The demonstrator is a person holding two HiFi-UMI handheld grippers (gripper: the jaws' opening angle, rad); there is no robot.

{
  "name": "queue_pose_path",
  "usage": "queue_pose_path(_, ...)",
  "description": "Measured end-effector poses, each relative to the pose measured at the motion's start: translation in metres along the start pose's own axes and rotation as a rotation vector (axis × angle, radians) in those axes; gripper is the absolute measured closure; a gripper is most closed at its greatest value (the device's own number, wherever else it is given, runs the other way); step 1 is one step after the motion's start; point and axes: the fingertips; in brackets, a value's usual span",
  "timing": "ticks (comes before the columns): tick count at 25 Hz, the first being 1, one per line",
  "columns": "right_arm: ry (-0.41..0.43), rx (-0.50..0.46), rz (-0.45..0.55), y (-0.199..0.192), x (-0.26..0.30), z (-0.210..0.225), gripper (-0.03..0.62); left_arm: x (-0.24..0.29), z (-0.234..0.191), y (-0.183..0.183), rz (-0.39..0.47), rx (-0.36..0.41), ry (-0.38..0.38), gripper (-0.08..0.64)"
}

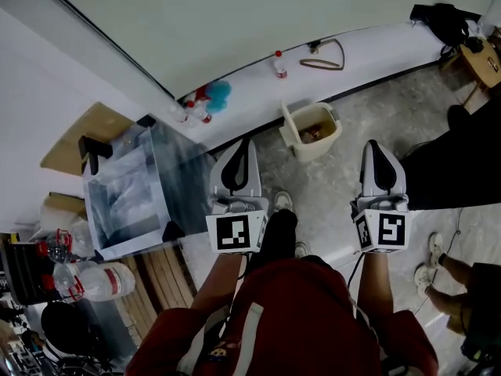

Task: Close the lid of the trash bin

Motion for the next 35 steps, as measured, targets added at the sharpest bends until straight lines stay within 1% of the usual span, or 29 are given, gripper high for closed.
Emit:
queue_pose_path(8, -0.012, -0.043, -0.011, 0.006, 0.073, 0.001, 0.592, 0.063, -0.036, -0.013, -0.006, -0.022, -0.011, 0.555)
queue_pose_path(13, -0.014, -0.053, -0.027, 0.012, 0.136, 0.001, 0.592, 0.112, -0.071, -0.017, -0.018, -0.040, -0.006, 0.555)
queue_pose_path(16, -0.003, -0.049, -0.047, 0.008, 0.178, -0.007, 0.592, 0.142, -0.097, -0.027, -0.039, -0.044, 0.000, 0.555)
queue_pose_path(20, 0.010, -0.047, -0.086, -0.003, 0.224, -0.021, 0.592, 0.176, -0.123, -0.050, -0.081, -0.074, -0.017, 0.555)
queue_pose_path(25, 0.018, -0.065, -0.138, -0.018, 0.269, -0.035, 0.592, 0.211, -0.134, -0.081, -0.118, -0.079, -0.077, 0.555)
queue_pose_path(28, 0.017, -0.083, -0.175, -0.032, 0.285, -0.044, 0.592, 0.226, -0.137, -0.104, -0.149, -0.084, -0.110, 0.555)
queue_pose_path(32, 0.023, -0.104, -0.233, -0.056, 0.296, -0.050, 0.592, 0.237, -0.140, -0.135, -0.199, -0.118, -0.124, 0.555)
queue_pose_path(35, 0.028, -0.106, -0.275, -0.074, 0.302, -0.050, 0.592, 0.244, -0.136, -0.159, -0.241, -0.128, -0.137, 0.555)
Point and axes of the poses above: the fingertips, and each gripper's own axes: x forward along the fingers, z to its right, y out of its top, and after that the axes turned 9 degrees about -z, right-handed
